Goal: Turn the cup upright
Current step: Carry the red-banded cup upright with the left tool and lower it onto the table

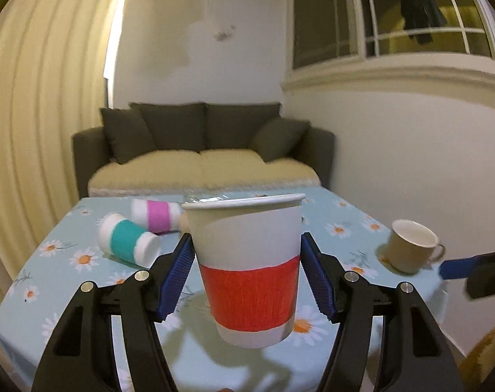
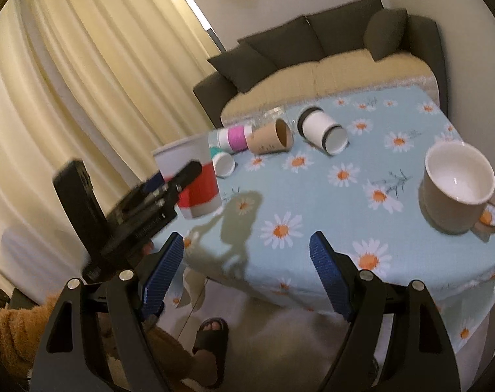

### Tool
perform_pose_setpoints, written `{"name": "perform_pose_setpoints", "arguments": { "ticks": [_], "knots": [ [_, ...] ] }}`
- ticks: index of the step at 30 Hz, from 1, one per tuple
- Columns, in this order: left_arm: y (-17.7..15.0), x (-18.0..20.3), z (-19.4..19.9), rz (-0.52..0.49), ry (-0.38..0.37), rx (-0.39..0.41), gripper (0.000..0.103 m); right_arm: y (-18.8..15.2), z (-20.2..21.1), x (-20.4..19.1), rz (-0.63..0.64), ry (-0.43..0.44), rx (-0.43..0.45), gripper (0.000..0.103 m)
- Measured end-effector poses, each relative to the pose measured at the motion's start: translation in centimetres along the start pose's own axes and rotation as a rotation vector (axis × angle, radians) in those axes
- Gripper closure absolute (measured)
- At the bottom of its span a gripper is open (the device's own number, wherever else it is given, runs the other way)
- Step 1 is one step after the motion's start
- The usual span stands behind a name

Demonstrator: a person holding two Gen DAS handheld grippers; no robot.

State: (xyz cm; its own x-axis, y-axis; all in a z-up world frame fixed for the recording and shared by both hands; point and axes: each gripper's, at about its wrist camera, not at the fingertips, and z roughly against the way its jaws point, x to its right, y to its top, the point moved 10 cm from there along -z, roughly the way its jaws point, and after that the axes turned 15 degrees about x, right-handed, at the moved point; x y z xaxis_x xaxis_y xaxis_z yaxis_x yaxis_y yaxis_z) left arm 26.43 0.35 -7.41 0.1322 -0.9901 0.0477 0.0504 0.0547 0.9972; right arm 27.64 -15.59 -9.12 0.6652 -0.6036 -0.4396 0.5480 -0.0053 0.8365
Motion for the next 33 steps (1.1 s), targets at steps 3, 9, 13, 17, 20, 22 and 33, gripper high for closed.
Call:
{"name": "perform_pose_setpoints", "arguments": {
  "ticks": [3, 9, 13, 17, 20, 22, 33],
  "knots": [
    [-0.9, -1.2, 0.0, -0.01, 0.061, 0.052, 0.039, 0.0, -0.5, 0.0, 0.032, -0.007, 0.026, 0.024],
    [-2.6, -1.5, -0.1, -0.074, 0.135, 0.131, 0.039, -0.5, -1.4, 0.3, 0.059, -0.001, 0.05, 0.024],
    [-4.1, -1.7, -0.3, -0.046, 0.142, 0.134, 0.039, -1.0, -2.0, 0.6, 0.059, 0.0, 0.042, 0.024],
    [-5.4, -1.5, -0.5, -0.116, 0.164, 0.154, 0.039, -1.5, -2.3, 0.8, 0.073, 0.007, 0.038, 0.023],
    [-6.3, -1.9, -0.8, -0.146, 0.185, 0.149, 0.039, -2.6, -2.9, 1.3, 0.078, -0.012, -0.002, 0.023],
    [-6.6, -1.8, -1.0, -0.164, 0.182, 0.15, 0.039, -3.3, -3.2, 1.8, 0.066, -0.022, -0.027, 0.023],
    [-7.8, -1.6, -0.9, -0.177, 0.197, 0.135, 0.03, -3.7, -3.4, 1.2, 0.073, 0.002, -0.039, 0.021]
  ]
}}
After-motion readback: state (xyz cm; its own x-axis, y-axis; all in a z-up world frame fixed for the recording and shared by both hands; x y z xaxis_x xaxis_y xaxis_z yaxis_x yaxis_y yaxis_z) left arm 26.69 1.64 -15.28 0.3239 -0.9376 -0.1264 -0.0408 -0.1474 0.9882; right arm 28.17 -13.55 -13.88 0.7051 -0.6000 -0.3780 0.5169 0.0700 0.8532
